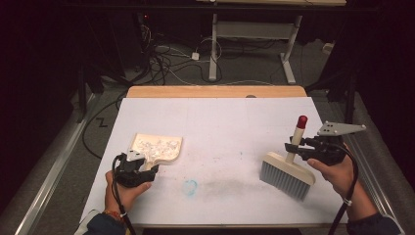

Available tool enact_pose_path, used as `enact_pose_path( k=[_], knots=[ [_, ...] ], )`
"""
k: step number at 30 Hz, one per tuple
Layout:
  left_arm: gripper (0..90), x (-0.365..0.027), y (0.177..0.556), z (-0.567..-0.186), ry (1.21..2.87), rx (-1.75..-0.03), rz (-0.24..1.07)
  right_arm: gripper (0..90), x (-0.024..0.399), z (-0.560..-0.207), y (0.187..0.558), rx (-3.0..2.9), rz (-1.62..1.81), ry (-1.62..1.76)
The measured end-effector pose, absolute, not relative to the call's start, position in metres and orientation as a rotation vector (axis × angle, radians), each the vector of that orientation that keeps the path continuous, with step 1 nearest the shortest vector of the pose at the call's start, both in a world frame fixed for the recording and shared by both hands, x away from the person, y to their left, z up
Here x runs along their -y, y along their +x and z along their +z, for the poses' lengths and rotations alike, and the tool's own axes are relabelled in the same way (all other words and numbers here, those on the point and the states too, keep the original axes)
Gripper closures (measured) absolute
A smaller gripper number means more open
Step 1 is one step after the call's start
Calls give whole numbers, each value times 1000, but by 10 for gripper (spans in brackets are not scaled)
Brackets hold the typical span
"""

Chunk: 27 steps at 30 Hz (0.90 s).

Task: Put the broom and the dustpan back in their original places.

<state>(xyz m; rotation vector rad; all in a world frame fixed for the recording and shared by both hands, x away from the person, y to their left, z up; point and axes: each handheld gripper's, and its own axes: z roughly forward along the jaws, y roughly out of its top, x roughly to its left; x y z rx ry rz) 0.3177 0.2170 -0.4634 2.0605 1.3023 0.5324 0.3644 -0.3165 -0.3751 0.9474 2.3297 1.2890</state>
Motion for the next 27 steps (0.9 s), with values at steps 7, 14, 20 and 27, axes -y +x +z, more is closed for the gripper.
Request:
enact_pose_path(
  k=[7,14,20,27],
  knots=[
    [315,-217,310,-459,2004,-1208,576,616,305,-381,394,-2289,1229,1011],
    [302,-210,306,-456,1998,-1134,591,628,298,-386,415,-2259,1191,1060],
    [295,-205,305,-457,2018,-1110,582,641,298,-385,429,-2220,1232,1074],
    [259,-200,305,-458,2031,-1093,604,622,292,-392,438,-2175,1173,1109]
  ],
)
